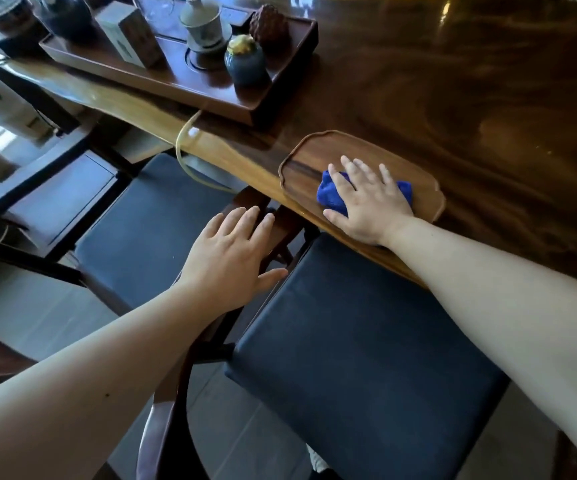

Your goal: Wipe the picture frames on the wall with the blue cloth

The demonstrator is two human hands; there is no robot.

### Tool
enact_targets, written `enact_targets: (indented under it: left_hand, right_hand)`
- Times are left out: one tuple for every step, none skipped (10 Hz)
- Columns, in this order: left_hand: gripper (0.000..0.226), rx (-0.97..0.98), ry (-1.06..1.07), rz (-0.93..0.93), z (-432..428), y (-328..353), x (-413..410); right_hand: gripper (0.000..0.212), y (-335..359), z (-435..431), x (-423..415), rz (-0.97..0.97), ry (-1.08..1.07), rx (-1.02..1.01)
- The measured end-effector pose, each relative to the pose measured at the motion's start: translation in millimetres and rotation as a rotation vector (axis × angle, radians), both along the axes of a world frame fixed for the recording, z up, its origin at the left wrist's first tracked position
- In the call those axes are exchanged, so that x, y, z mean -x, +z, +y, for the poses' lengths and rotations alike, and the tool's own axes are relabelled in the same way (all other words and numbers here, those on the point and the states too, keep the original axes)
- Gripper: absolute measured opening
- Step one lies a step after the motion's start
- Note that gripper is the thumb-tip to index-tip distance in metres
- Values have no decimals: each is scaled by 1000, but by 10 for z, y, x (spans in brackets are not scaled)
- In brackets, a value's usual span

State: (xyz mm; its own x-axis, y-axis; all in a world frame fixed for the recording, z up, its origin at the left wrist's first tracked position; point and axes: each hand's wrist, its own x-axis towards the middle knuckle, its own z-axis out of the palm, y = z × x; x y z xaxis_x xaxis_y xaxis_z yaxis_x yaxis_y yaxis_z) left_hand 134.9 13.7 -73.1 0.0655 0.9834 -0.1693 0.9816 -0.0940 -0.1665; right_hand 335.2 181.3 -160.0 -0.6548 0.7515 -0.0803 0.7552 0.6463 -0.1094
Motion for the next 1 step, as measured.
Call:
enact_targets:
  left_hand:
    - [86, 17, 37, -6, -47, 63, 34]
  right_hand:
    - [81, 51, -44, -17, -27, -14, 6]
